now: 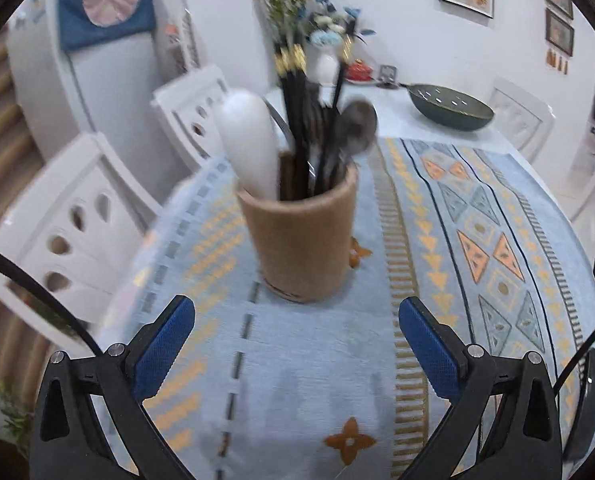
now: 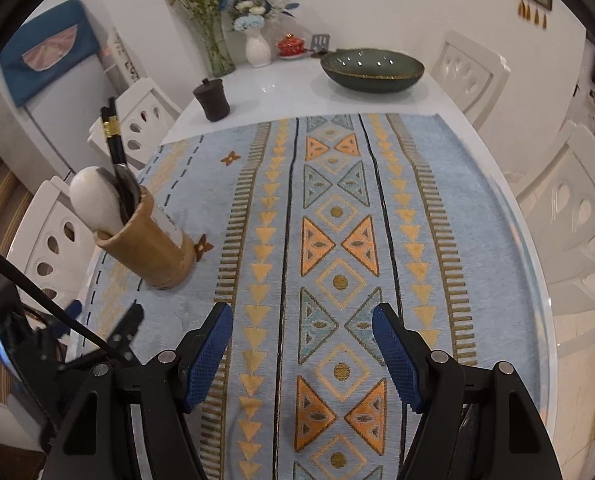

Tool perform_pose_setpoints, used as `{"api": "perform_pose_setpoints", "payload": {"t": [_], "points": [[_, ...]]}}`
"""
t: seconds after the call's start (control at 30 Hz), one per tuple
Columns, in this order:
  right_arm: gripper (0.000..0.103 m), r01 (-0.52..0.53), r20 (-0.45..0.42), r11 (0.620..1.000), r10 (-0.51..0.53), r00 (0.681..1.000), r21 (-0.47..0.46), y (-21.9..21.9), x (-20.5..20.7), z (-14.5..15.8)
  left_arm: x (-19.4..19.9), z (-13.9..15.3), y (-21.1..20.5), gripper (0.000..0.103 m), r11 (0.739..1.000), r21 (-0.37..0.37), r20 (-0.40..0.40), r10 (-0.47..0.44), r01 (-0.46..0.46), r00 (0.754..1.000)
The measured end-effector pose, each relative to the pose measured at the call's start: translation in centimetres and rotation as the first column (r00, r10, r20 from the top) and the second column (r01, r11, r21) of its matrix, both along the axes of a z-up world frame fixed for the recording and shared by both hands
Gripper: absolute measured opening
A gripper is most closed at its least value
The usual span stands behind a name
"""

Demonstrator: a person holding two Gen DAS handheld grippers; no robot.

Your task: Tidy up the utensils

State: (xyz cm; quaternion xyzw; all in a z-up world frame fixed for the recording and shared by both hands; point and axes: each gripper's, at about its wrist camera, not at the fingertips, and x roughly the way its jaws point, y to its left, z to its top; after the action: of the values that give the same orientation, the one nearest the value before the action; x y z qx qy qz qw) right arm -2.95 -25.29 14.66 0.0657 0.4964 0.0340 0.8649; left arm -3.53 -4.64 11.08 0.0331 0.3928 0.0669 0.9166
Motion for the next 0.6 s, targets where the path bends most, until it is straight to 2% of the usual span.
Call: {"api": "perform_pose_setpoints", "payload": {"t": [0.1,0.37,0.43,0.6], "points": [[0.07,-0.007,0.011,1.0,0.007,1.0,0.001,-0.2,-0.5,0.6,-0.4,1.9,0.1,0.102,0.999,0.037,0.019,0.036,-0.036,0.999],[0.07,-0.006,0.035,1.0,0.006,0.999,0.008,-1.2,-1.1,1.8,-1.4,5.9,-1.0,0.102,0.996,0.047,0.075,0.072,-0.075,0.995],[0.07,0.005,0.048,1.0,-0.005,0.999,0.0,-1.5,-1.4,2.0,-1.5,6.6,-1.8,0.102,0.997,0.058,0.082,0.047,-0.052,0.996],[0.07,0.014,0.047,1.0,-0.015,0.999,0.026,-2.3,-1.7,1.7,-1.9,6.7,-4.5,0.102,0.995,0.085,0.019,-0.055,0.054,0.998]]}}
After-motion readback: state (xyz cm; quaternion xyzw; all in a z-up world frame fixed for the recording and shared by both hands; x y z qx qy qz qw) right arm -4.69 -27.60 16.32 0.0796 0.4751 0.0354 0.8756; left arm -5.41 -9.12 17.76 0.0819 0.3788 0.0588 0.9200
